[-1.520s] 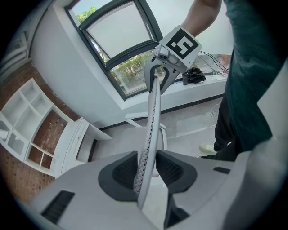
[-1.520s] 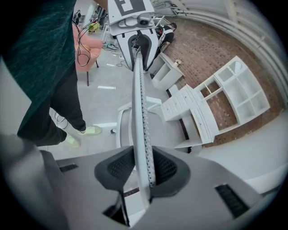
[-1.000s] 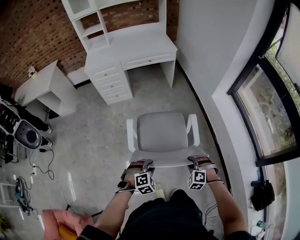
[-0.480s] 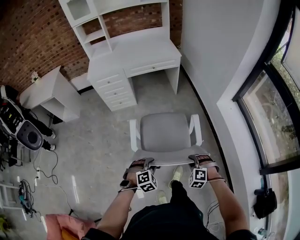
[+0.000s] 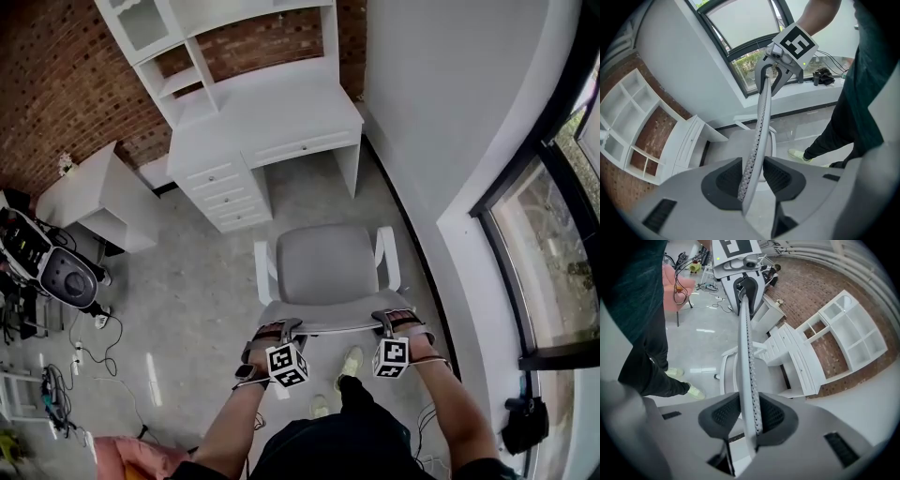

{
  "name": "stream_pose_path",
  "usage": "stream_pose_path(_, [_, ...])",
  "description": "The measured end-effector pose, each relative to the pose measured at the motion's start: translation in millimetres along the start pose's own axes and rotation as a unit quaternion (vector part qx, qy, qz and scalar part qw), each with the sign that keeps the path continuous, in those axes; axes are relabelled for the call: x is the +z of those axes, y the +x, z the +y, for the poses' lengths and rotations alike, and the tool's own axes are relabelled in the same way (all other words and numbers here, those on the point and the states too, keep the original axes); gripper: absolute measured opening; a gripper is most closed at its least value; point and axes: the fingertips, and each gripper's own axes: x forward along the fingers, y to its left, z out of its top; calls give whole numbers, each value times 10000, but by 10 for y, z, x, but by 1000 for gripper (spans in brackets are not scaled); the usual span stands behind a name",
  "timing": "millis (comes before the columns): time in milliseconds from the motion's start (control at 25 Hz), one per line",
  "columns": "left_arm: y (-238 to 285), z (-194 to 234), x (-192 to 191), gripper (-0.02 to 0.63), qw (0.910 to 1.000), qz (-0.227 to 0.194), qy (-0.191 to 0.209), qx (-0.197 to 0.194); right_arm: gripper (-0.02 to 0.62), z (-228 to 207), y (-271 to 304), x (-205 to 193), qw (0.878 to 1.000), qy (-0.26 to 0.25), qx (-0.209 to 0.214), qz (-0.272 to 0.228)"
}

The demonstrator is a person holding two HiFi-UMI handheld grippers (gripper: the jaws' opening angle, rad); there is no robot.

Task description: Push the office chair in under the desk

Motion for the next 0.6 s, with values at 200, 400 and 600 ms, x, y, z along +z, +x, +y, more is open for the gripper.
stream_pose_path(200, [212,355,90,137,9997,92,-234,32,95,-378,241,-106,9998,-152,46,-118])
stream_pose_path(400, [424,669,183,138,9988,240,-435,47,95,-734,461,-214,9993,-298,60,-236])
stream_pose_path(600, [580,954,218,144,9981,342,-507,41,95,-1024,632,-258,9988,-373,72,-306])
